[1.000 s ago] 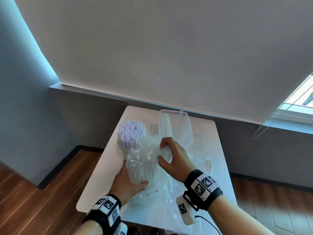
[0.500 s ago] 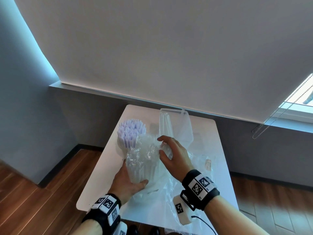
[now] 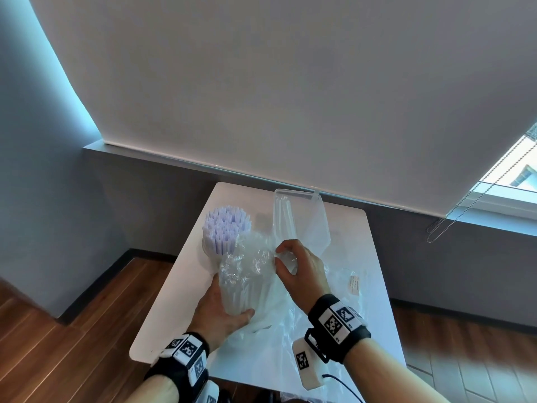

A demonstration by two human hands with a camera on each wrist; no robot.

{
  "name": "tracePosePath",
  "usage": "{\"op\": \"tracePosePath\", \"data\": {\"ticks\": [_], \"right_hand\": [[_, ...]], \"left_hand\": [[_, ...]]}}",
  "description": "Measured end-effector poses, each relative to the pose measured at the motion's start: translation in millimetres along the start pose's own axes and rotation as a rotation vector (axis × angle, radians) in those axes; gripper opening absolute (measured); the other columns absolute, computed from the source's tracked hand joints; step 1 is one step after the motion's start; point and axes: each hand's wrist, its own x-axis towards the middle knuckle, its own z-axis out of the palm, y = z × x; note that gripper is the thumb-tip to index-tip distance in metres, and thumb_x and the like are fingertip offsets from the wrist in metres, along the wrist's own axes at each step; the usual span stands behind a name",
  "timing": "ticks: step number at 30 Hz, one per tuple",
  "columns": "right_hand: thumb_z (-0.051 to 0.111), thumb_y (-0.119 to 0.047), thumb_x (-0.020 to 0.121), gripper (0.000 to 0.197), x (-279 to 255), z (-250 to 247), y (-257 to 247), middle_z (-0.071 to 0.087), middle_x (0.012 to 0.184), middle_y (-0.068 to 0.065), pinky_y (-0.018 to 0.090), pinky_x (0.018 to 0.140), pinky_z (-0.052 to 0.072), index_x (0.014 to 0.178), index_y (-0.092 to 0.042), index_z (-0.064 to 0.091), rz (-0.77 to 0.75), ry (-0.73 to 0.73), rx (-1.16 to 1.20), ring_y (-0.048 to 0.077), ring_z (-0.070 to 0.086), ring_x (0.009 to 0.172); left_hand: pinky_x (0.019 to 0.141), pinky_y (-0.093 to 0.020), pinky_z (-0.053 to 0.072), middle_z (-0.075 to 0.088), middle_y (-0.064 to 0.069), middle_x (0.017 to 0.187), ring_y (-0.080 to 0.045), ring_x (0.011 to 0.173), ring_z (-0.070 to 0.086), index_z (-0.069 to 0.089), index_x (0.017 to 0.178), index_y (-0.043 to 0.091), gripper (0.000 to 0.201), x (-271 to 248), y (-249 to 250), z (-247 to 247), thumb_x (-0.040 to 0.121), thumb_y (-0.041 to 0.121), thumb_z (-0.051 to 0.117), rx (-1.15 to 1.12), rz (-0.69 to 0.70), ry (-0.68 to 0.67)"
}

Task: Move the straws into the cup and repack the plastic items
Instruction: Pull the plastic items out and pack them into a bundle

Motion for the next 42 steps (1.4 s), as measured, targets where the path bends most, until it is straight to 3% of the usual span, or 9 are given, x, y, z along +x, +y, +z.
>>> {"op": "tracePosePath", "data": {"ticks": [3, 8, 12, 18, 27, 32, 35, 39, 42], "right_hand": [[0.068, -0.013, 0.088, 0.014, 1, 1, 0, 0.065, 0.095, -0.01, 0.0, 0.078, 0.035, 0.1, -0.016, 0.061, -0.012, 0.012, 0.011, -0.013, 0.054, 0.089], [0.063, -0.01, 0.091, 0.021, 4, 0, 0, 0.067, 0.106, -0.006, 0.001, 0.086, 0.038, 0.111, -0.016, 0.066, -0.101, 0.049, 0.028, -0.004, 0.057, 0.095], [0.061, -0.007, 0.092, 0.023, 11, -8, -4, 0.066, 0.105, -0.002, 0.006, 0.087, 0.041, 0.114, -0.015, 0.066, -0.192, 0.065, 0.053, 0.002, 0.06, 0.095], [0.061, -0.001, 0.091, 0.028, 35, -27, -16, 0.065, 0.105, -0.003, 0.007, 0.089, 0.039, 0.114, -0.016, 0.068, -0.271, 0.07, 0.089, -0.004, 0.058, 0.098], [0.068, -0.016, 0.09, 0.015, 48, -26, -23, 0.068, 0.099, -0.012, 0.009, 0.083, 0.042, 0.1, -0.026, 0.067, -0.074, 0.018, 0.181, 0.002, 0.061, 0.096], [0.064, -0.02, 0.088, 0.015, 58, -32, -25, 0.071, 0.09, -0.007, 0.032, 0.086, 0.052, 0.101, -0.027, 0.066, -0.086, 0.033, 0.244, 0.013, 0.068, 0.09], [0.063, -0.018, 0.089, 0.014, 63, -36, -28, 0.071, 0.085, -0.007, 0.039, 0.086, 0.053, 0.099, -0.028, 0.066, -0.102, -0.07, 0.211, 0.014, 0.069, 0.087], [0.062, -0.022, 0.089, 0.014, 70, -37, -25, 0.07, 0.084, -0.007, 0.051, 0.086, 0.052, 0.099, -0.031, 0.066, -0.045, 0.042, 0.289, 0.02, 0.07, 0.086], [0.061, -0.022, 0.09, 0.014, 73, -41, -28, 0.071, 0.084, -0.006, 0.053, 0.086, 0.052, 0.099, -0.032, 0.067, -0.062, 0.068, 0.307, 0.022, 0.071, 0.086]], "left_hand": [[0.101, -0.029, 0.045, 0.059, 0.011, 0.115, -0.015, 0.111, 0.058, 0.042, 0.135, 0.028, 0.09, 0, 1, 0, 0.06, 0.034, 0.091, 0.001, -0.001, 0.001], [0.099, -0.028, 0.046, 0.059, 0.012, 0.113, -0.014, 0.108, 0.058, 0.042, 0.133, 0.028, 0.087, -1, 3, 1, 0.061, 0.034, 0.091, 0.024, 0.0, 0.003], [0.104, -0.034, 0.046, 0.06, 0.008, 0.117, -0.016, 0.112, 0.058, 0.044, 0.132, 0.026, 0.088, 1, 3, 3, 0.059, 0.037, 0.09, 0.054, -0.017, 0.005], [0.097, -0.027, 0.047, 0.064, 0.013, 0.112, -0.01, 0.106, 0.061, 0.048, 0.13, 0.028, 0.09, 6, -3, 2, 0.052, 0.046, 0.088, 0.052, -0.018, -0.001], [0.09, -0.024, 0.045, 0.062, 0.019, 0.104, -0.01, 0.101, 0.061, 0.048, 0.121, 0.031, 0.076, 5, -4, 2, 0.059, 0.031, 0.092, 0.007, 0.015, 0.019], [0.092, -0.025, 0.045, 0.06, 0.023, 0.103, -0.011, 0.101, 0.062, 0.045, 0.121, 0.035, 0.078, 6, -7, 2, 0.058, 0.034, 0.091, 0.006, 0.042, 0.025], [0.094, -0.026, 0.046, 0.06, 0.023, 0.104, -0.008, 0.099, 0.061, 0.043, 0.122, 0.036, 0.079, 5, -7, 3, 0.059, 0.035, 0.091, 0.005, 0.052, 0.018], [0.091, -0.023, 0.045, 0.06, 0.023, 0.105, -0.008, 0.1, 0.061, 0.042, 0.124, 0.038, 0.082, 7, -9, 3, 0.058, 0.039, 0.09, 0.013, 0.055, 0.02], [0.089, -0.021, 0.044, 0.06, 0.024, 0.105, -0.007, 0.099, 0.061, 0.043, 0.123, 0.038, 0.08, 7, -10, 3, 0.058, 0.038, 0.09, 0.012, 0.056, 0.019]]}}
